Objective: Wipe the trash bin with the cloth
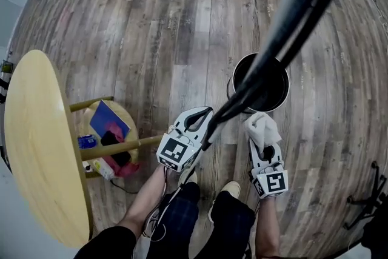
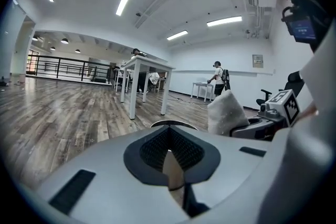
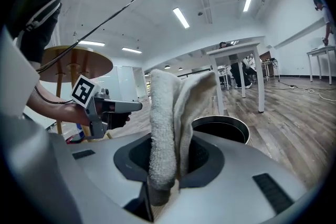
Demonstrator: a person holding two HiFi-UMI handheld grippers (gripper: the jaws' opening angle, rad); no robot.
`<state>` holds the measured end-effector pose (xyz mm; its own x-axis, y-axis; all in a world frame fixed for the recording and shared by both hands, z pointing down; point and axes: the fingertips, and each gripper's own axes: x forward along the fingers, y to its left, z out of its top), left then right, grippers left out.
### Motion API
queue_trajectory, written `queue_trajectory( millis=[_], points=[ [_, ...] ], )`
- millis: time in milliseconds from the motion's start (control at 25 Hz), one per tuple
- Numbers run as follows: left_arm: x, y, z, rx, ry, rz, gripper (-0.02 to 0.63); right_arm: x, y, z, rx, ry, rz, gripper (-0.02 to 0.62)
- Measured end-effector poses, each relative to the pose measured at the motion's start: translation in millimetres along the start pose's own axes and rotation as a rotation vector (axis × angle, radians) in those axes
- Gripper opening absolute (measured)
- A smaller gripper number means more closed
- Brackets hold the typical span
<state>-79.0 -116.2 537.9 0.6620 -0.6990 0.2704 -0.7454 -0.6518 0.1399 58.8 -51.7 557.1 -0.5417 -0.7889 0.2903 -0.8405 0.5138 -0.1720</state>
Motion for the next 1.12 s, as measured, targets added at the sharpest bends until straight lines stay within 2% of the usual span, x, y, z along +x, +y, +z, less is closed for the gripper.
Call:
queue_trajectory(
  millis=[200,440,600,880,1120],
  points=[
    [28,11,-33,0.020,-0.020,-0.005,-0.003,23,-15,-24,-0.017,-0.034,0.006,0.097],
    [55,9,-74,0.056,-0.028,-0.048,-0.003,41,-16,-53,-0.039,-0.071,0.046,0.095],
    [66,12,-97,0.065,-0.030,-0.048,-0.003,49,-16,-72,-0.046,-0.086,0.060,0.097],
    [76,11,-118,0.022,-0.022,-0.043,-0.003,54,-19,-96,-0.059,-0.116,0.050,0.097],
    [82,7,-128,0.057,-0.027,-0.058,-0.003,66,-10,-107,-0.081,-0.168,0.074,0.095]
  ],
)
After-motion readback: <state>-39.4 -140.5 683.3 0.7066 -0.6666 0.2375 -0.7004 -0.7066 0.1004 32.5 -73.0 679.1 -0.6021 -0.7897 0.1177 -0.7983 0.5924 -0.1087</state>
